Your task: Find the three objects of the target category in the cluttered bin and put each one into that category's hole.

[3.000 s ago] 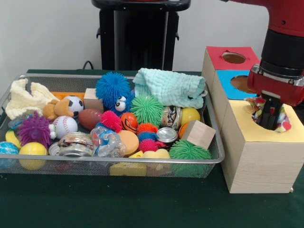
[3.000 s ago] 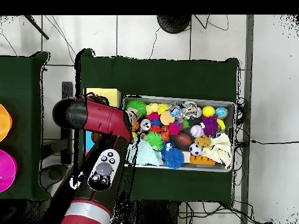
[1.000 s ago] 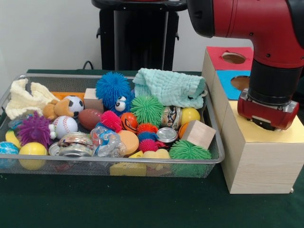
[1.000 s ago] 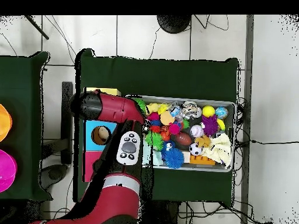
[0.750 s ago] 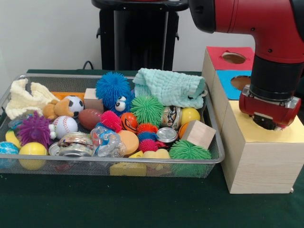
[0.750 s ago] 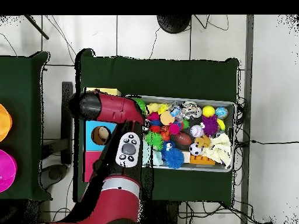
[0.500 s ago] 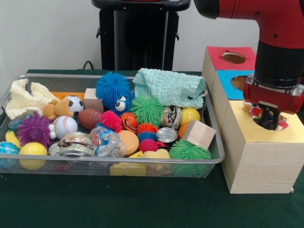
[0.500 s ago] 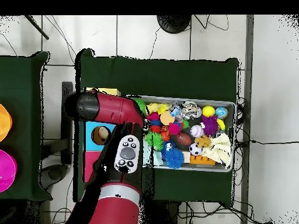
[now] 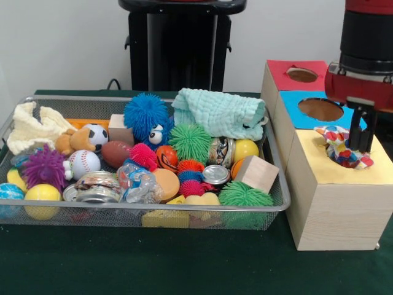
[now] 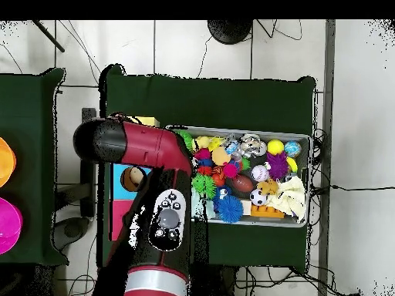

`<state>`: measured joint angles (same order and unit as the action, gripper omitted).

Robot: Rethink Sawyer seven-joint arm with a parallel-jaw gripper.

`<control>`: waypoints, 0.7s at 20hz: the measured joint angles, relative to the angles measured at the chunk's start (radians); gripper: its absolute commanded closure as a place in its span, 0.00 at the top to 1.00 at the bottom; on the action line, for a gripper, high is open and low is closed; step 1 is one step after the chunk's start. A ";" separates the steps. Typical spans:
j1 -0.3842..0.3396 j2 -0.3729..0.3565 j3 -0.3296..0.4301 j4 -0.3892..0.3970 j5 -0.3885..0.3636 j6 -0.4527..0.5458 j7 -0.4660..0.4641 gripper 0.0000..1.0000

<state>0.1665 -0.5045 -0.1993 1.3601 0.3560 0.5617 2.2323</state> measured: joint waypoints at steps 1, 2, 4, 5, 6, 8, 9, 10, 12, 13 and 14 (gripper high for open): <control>0.000 -0.009 -0.002 0.000 0.000 0.000 0.000 0.00; 0.000 -0.014 -0.003 0.000 0.000 0.000 0.000 0.00; 0.000 -0.033 -0.009 0.000 0.000 0.000 0.000 0.00; 0.000 -0.038 -0.010 0.000 0.000 0.000 0.000 0.00; 0.000 -0.046 -0.011 0.000 0.000 0.000 0.000 0.00; 0.001 -0.057 -0.012 0.000 0.000 0.000 0.000 0.00; 0.001 -0.062 -0.012 0.000 0.000 0.000 0.000 0.00; 0.001 -0.067 -0.013 0.000 0.000 0.003 0.000 0.00; 0.001 -0.071 -0.013 0.000 -0.003 0.020 0.000 0.00; 0.001 -0.072 -0.013 -0.001 -0.006 0.028 0.000 0.00; 0.001 -0.073 -0.013 -0.001 -0.010 0.044 0.000 0.00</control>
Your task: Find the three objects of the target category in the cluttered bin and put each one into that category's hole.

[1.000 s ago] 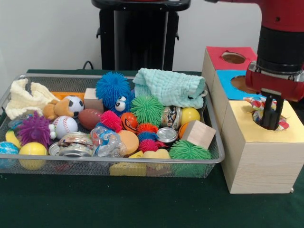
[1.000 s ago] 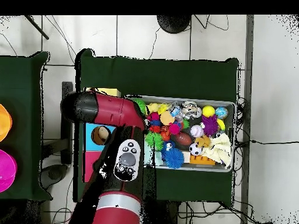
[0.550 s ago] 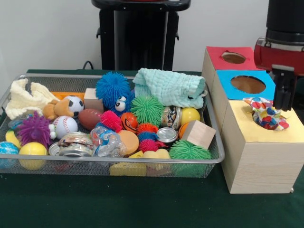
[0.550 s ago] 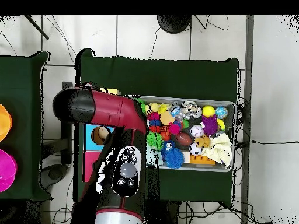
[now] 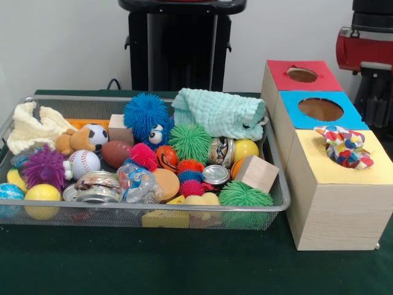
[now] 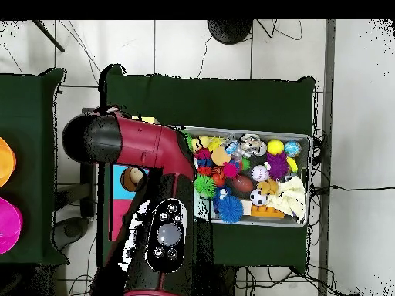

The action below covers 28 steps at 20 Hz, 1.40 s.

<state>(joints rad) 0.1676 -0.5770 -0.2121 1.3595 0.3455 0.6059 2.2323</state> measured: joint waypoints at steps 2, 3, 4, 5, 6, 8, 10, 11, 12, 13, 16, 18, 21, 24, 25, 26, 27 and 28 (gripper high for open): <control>0.000 0.001 0.000 0.000 -0.013 0.042 0.000 0.00; 0.000 0.001 0.000 0.000 -0.015 0.052 0.000 0.00; -0.001 0.001 0.000 0.000 -0.020 0.073 0.000 0.00; -0.001 0.002 0.000 0.000 -0.025 0.088 0.000 0.00; -0.002 0.002 0.000 0.000 -0.028 0.098 0.000 0.00; -0.002 0.003 0.000 0.000 -0.035 0.115 0.000 0.00; -0.005 0.004 0.001 0.000 -0.049 0.129 0.000 0.00; -0.007 0.004 0.002 0.001 -0.058 0.131 0.000 0.00; -0.011 0.004 0.003 0.002 -0.064 0.131 0.000 0.00; -0.013 0.004 0.004 0.004 -0.066 0.131 0.000 0.00; -0.022 0.005 0.007 0.011 -0.069 0.131 0.000 0.00; -0.030 0.008 0.008 0.015 -0.070 0.131 0.000 0.00; -0.040 0.015 0.014 0.020 -0.071 0.127 0.000 0.00; -0.054 0.023 0.027 0.028 -0.070 0.125 0.000 0.00; -0.061 0.024 0.037 0.036 -0.071 0.125 0.000 0.00; -0.067 0.025 0.045 0.042 -0.071 0.125 0.000 0.00; -0.073 0.025 0.053 0.049 -0.071 0.125 0.000 0.00; -0.082 0.025 0.067 0.060 -0.070 0.125 0.000 0.00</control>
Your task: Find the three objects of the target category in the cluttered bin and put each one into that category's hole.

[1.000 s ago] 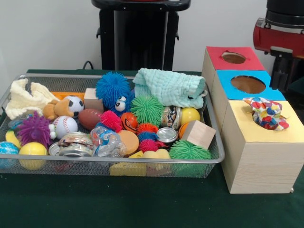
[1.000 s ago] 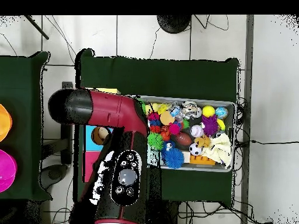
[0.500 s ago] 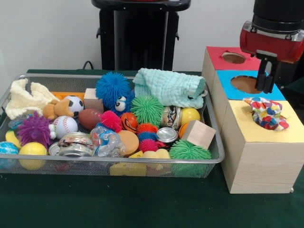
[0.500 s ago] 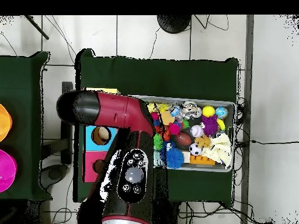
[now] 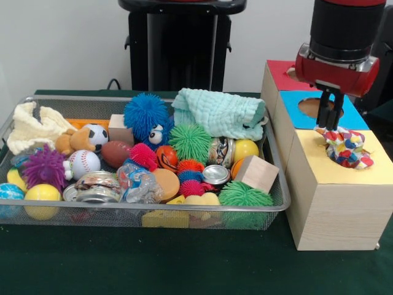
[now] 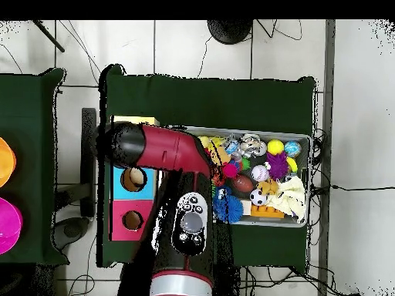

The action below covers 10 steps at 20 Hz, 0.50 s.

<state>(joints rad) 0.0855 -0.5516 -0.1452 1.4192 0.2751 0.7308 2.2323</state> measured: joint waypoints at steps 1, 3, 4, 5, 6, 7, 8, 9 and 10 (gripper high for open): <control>-0.011 0.000 0.017 0.013 0.000 0.000 0.000 0.00; -0.025 0.000 0.038 0.030 0.000 -0.002 0.000 0.00; -0.030 0.000 0.045 0.036 0.000 -0.004 0.000 0.00; -0.037 0.000 0.056 0.044 0.000 -0.006 0.000 0.00; -0.045 0.000 0.068 0.053 0.000 -0.009 0.000 0.00; -0.058 0.000 0.090 0.069 0.000 -0.016 0.000 0.00; -0.065 0.001 0.102 0.077 0.001 -0.018 0.000 0.00; -0.069 0.000 0.109 0.081 0.001 -0.018 0.000 0.00; -0.072 0.000 0.115 0.085 0.001 -0.019 0.000 0.00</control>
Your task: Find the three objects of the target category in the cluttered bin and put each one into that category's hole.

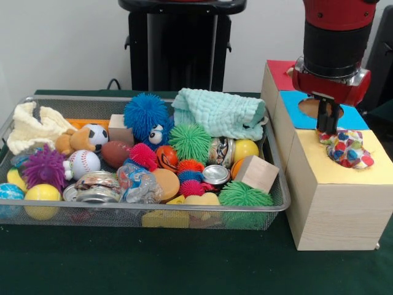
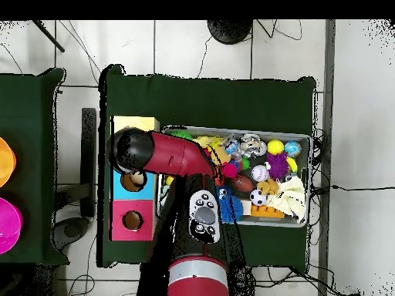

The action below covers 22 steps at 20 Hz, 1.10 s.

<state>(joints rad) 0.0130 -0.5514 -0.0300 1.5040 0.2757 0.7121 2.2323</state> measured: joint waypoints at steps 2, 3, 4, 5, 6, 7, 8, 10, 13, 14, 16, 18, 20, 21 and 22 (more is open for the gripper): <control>-0.011 -0.002 0.021 0.010 0.000 0.000 0.000 0.00; -0.017 -0.005 0.031 0.015 0.000 0.000 0.000 0.00; -0.020 -0.006 0.035 0.018 0.000 0.000 0.000 0.00; -0.024 -0.008 0.043 0.022 0.000 -0.001 0.000 0.00; -0.031 -0.011 0.057 0.031 0.005 -0.011 0.000 0.00; -0.035 -0.012 0.065 0.037 0.008 -0.018 0.000 0.00; -0.036 -0.013 0.069 0.040 0.010 -0.023 0.000 0.00; -0.045 -0.016 0.089 0.056 0.021 -0.059 0.000 0.00; -0.059 -0.019 0.130 0.081 0.033 -0.173 0.000 0.00; -0.059 -0.019 0.131 0.081 0.033 -0.179 0.000 0.00; -0.054 -0.016 0.137 0.080 0.032 -0.234 0.000 0.00; -0.036 -0.008 0.124 0.074 0.032 -0.268 0.000 0.00; 0.013 0.004 0.068 0.049 0.032 -0.273 0.000 0.00; 0.025 0.006 0.054 0.043 0.032 -0.271 0.000 0.00; 0.072 0.016 -0.002 0.014 0.027 -0.256 0.000 0.00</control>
<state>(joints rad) 0.0854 -0.5354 -0.0323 1.5176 0.3031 0.4564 2.2323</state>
